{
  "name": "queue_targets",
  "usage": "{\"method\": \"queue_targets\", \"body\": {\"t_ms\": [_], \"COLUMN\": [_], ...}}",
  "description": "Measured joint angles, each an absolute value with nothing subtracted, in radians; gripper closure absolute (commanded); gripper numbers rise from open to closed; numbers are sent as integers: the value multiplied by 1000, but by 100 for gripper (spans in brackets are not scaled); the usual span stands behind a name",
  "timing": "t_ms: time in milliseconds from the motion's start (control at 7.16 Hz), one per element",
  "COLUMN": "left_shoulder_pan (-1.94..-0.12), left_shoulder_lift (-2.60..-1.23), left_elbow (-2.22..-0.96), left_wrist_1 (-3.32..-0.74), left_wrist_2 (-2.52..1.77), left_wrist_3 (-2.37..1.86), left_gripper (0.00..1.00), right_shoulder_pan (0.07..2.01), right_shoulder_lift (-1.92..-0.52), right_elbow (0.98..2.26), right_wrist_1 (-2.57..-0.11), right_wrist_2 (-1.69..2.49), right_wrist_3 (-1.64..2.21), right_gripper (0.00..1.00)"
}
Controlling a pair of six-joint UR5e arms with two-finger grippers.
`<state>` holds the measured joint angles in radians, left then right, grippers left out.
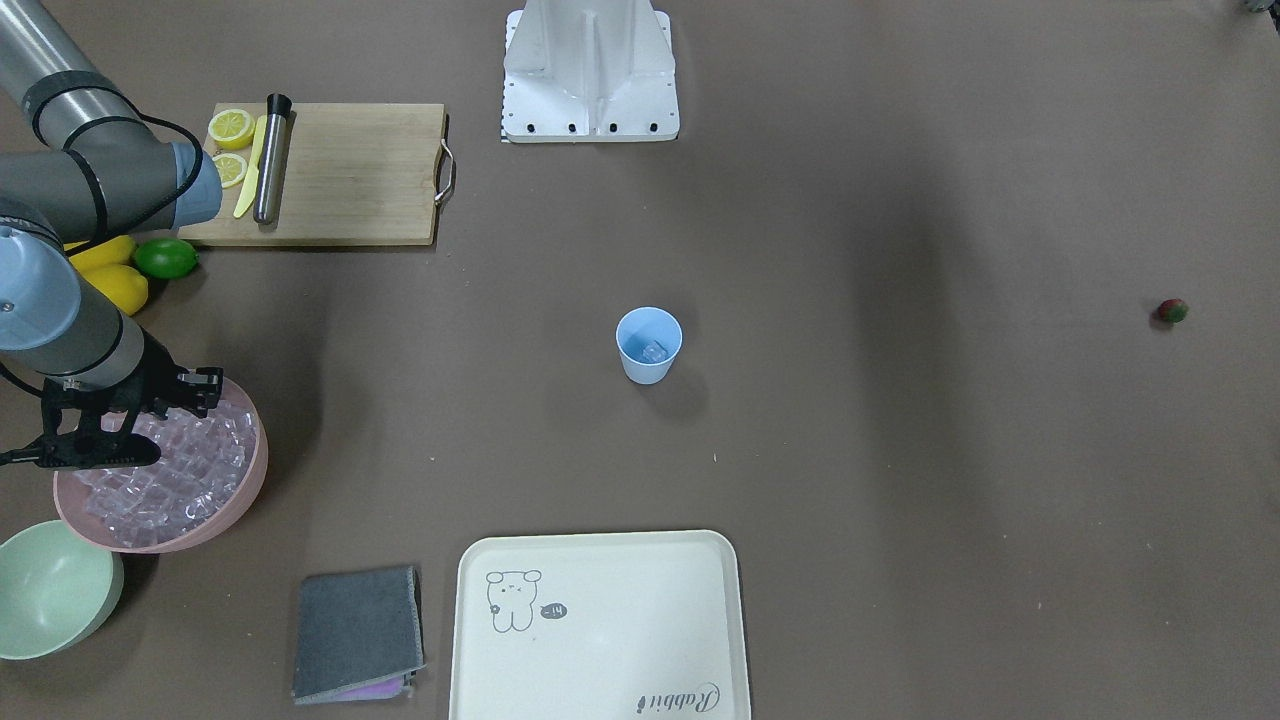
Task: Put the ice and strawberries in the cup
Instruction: 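Lower the right gripper into the ice and grasp a third cube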
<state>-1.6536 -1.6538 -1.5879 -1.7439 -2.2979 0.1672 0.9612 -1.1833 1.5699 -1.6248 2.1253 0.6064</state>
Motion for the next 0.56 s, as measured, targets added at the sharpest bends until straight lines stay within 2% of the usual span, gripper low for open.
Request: {"method": "queue_targets", "body": {"t_ms": [558], "left_shoulder_pan": [-1654], "left_shoulder_lift": [-1655], "left_elbow": [-1589], "left_wrist_1": [-1744], "left_wrist_2": [-2298], "left_wrist_3": [167], "left_gripper": [2], "right_shoulder_pan": [1033], "right_shoulder_lift": [-1148], "right_elbow": [1590], "right_wrist_1": [-1636], "right_wrist_2": [2170], "right_wrist_3": [572], "right_gripper": [100]}}
